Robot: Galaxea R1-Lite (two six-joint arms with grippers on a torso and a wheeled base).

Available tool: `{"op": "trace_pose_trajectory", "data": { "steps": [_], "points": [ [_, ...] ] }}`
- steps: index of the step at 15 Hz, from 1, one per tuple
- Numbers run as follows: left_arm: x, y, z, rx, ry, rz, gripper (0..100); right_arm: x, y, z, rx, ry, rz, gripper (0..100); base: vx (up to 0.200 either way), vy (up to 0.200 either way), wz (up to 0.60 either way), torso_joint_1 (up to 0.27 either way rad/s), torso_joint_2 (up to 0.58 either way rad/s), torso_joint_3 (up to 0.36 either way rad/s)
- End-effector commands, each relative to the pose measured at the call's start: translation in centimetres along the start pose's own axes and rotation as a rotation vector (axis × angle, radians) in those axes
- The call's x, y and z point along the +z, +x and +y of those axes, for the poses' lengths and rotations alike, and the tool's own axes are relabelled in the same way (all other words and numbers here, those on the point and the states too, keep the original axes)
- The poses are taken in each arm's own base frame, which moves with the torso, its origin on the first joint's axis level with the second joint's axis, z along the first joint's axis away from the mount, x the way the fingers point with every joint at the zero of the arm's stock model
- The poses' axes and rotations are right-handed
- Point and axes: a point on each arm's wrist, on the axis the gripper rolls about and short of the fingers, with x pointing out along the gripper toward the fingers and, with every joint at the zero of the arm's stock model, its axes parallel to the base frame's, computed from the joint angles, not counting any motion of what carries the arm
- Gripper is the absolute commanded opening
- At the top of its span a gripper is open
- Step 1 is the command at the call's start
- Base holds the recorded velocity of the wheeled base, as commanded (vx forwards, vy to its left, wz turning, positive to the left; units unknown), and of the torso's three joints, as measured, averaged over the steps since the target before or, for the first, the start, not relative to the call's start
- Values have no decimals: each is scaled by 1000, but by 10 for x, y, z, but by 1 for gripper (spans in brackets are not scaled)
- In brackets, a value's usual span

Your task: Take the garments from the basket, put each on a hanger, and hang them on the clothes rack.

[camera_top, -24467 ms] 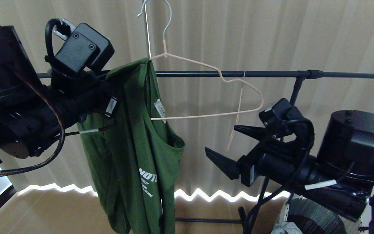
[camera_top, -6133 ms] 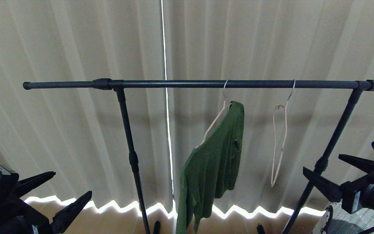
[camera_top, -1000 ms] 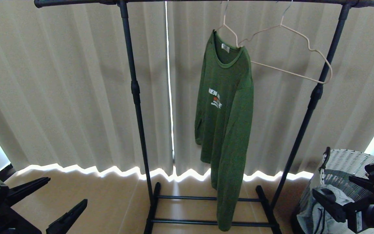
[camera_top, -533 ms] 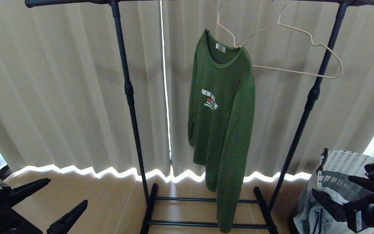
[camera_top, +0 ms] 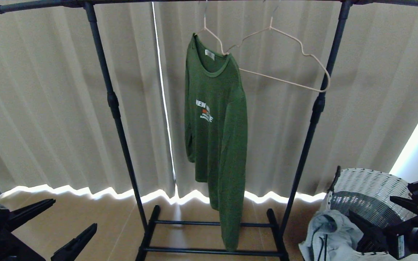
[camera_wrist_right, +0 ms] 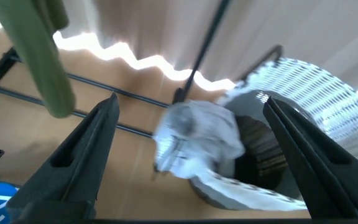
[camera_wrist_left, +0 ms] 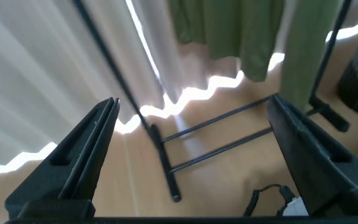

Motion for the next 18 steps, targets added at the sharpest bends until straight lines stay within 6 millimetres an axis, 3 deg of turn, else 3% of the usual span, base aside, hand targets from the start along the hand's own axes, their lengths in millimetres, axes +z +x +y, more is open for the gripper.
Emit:
{"op": "trace_pose_trajectory", "data": {
  "steps": [1,16,18],
  "points": [
    [0,0,0,0,0,0,100,0,0,0,0,0,0,100,0,-200,0,-7,2,2],
    [0,4,1,-4,3,16,100,0,0,0,0,-1,-2,100,0,0,0,0,0,0],
    [0,6,1,-6,2,25,100,0,0,0,0,1,-2,100,200,0,0,2,-2,2]
  ]
}}
